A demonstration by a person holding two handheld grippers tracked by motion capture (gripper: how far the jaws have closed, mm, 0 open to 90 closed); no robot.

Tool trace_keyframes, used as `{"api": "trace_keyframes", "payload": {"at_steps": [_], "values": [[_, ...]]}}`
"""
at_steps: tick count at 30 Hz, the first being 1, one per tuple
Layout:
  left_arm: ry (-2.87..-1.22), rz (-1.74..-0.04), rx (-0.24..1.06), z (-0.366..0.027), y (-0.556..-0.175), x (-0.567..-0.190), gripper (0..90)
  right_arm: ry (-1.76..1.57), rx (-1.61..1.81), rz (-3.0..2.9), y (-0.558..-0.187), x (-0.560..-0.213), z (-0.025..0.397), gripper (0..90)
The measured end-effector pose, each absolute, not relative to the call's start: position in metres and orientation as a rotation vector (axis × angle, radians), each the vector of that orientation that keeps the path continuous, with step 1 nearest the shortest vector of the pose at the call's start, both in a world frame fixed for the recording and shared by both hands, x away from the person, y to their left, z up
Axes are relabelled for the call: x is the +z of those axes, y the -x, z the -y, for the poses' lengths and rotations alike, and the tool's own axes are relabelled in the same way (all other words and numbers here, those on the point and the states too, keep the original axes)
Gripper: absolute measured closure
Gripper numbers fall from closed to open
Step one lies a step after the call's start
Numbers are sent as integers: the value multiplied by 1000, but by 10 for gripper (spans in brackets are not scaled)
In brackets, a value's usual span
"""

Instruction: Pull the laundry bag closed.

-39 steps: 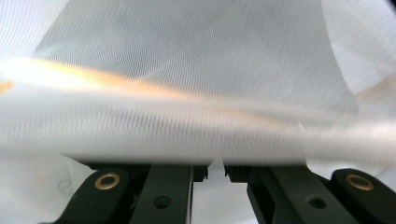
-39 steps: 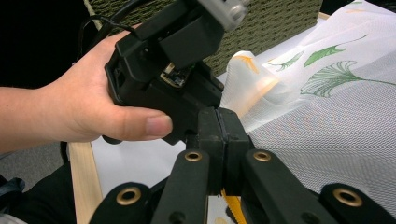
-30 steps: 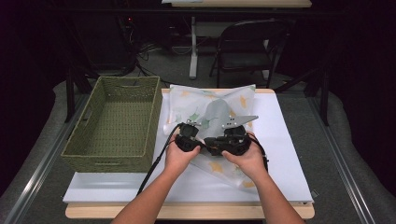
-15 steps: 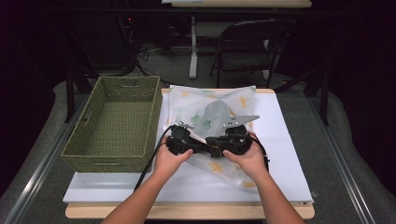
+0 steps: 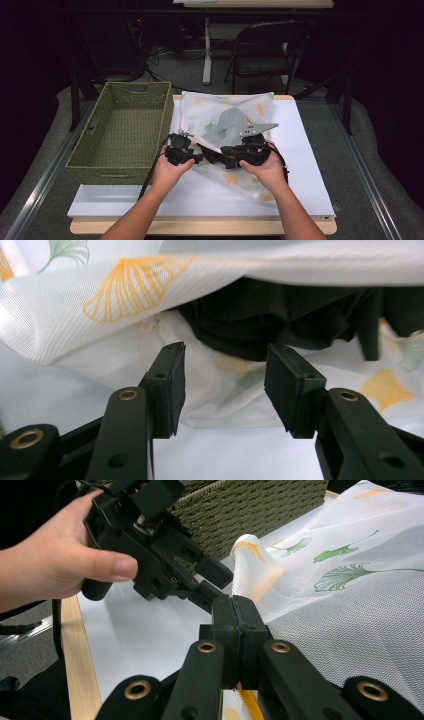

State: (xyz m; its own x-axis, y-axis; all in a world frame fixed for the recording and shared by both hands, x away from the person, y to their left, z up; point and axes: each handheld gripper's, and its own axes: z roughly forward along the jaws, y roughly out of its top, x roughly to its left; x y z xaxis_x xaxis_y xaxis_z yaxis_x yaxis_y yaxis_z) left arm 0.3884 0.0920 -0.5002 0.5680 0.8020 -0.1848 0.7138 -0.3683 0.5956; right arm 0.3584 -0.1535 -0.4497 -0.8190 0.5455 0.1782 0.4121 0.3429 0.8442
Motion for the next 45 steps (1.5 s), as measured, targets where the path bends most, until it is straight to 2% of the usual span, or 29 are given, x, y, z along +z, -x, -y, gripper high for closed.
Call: {"api": "trace_keyframes", "payload": {"at_steps": [14, 17, 19, 22, 24, 32, 45], "values": [[-2238, -1275, 242, -79, -403, -537, 522, -890, 1486, -2462, -359, -451, 155, 896], [-2255, -1288, 264, -78, -403, -542, 592, -895, 1490, -2457, -359, -451, 156, 896], [-2263, -1291, 308, -78, -402, -542, 709, -890, 1491, -2457, -359, -451, 157, 896], [-2277, -1283, 327, -79, -400, -541, 815, -893, 1491, -2458, -359, -451, 157, 896], [-2273, -1276, 331, -81, -399, -539, 851, -895, 1490, -2455, -359, -451, 157, 896], [-2244, -1224, 315, -89, -382, -523, 869, -895, 1487, -2455, -359, -451, 157, 896], [-2225, -1141, 273, -108, -334, -505, 869, -901, 1482, -2447, -356, -449, 161, 896]]}}
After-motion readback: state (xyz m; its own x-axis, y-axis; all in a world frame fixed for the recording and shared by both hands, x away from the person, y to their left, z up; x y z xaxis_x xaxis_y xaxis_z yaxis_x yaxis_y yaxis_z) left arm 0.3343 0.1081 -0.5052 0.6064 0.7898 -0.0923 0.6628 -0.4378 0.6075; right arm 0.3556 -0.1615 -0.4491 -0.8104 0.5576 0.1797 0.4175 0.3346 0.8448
